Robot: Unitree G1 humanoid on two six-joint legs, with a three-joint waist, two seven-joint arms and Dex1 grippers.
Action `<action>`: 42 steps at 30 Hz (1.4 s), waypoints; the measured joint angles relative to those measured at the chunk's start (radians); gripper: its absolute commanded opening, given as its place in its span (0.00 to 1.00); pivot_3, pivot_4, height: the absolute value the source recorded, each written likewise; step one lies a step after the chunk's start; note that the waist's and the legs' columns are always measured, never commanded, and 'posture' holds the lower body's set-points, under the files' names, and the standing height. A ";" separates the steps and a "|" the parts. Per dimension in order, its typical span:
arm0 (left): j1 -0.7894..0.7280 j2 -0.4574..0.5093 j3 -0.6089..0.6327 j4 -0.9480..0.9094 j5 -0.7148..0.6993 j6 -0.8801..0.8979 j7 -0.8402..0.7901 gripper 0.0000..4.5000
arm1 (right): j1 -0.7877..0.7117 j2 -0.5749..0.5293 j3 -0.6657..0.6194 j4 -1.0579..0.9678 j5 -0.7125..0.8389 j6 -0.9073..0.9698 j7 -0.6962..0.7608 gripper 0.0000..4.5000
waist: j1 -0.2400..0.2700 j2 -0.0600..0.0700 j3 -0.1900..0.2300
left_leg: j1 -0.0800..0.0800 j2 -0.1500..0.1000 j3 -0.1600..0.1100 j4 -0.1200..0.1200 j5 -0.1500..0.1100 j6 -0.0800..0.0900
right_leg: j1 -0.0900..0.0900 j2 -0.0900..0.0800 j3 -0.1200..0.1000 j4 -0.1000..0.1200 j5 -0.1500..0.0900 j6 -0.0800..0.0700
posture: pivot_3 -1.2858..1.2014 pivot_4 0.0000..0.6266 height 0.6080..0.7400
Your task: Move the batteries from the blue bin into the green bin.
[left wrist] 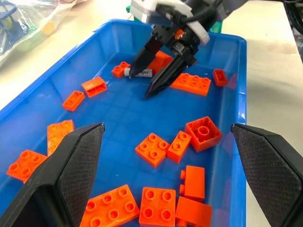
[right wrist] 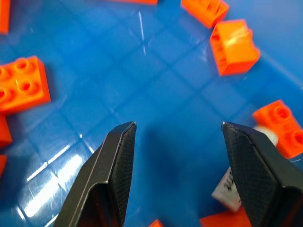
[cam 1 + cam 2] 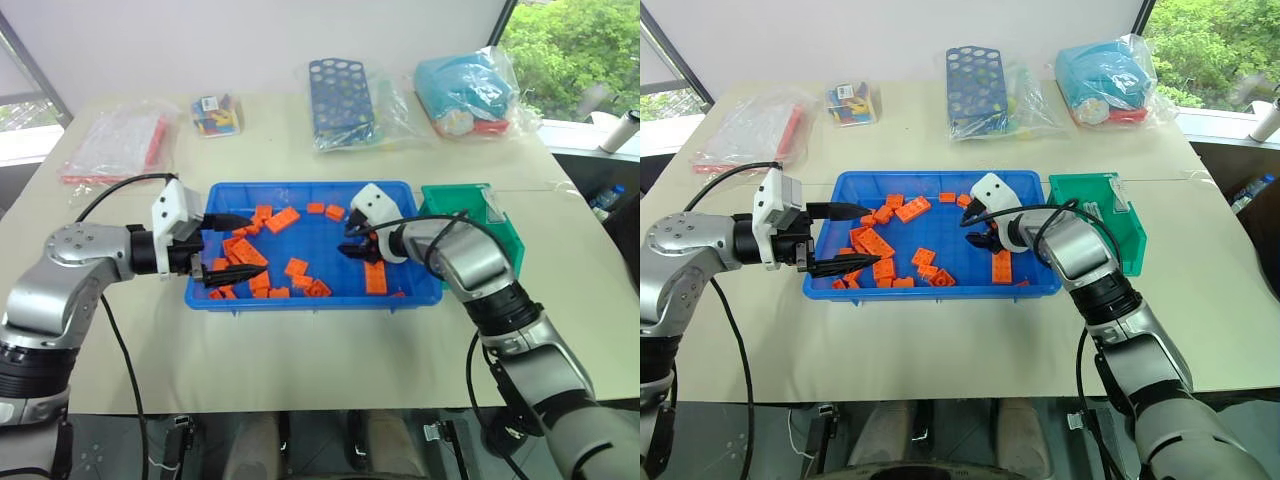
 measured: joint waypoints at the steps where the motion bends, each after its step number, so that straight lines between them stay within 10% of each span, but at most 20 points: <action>1: 0.000 0.000 0.000 0.000 0.000 0.000 0.000 1.00 | -0.007 -0.001 -0.014 -0.017 0.004 0.014 0.001 0.65 | 0.000 0.000 0.000 | 0.000 0.000 0.000 0.000 0.000 0.000 | 0.000 0.000 0.000 0.000 0.000 0.000 | 0.52 0.24 0.98; 27: -0.011 -0.030 -0.012 0.015 0.012 -0.033 0.013 1.00 | -0.050 -0.039 0.067 0.157 -0.121 -0.086 0.075 0.65 | -0.001 0.000 0.000 | 0.000 0.000 0.000 0.000 0.000 0.000 | 0.000 0.000 0.000 0.000 0.000 0.000 | 0.52 0.24 0.98; 34: -0.008 -0.031 -0.010 0.013 0.012 -0.034 0.027 1.00 | -0.073 0.025 0.084 0.223 -0.153 -0.155 0.103 0.01 | -0.001 0.000 0.000 | 0.001 0.000 0.000 0.000 0.000 0.000 | 0.000 0.000 0.000 0.000 0.000 0.000 | 0.52 0.24 0.98; 42: 0.018 -0.027 -0.003 -0.008 -0.002 -0.023 0.018 1.00 | -0.039 0.044 0.013 0.110 -0.078 -0.027 0.146 0.01 | 0.001 0.000 0.000 | 0.000 0.000 0.000 0.000 0.000 0.000 | 0.001 0.000 0.000 0.000 0.000 0.000 | 0.52 0.24 0.98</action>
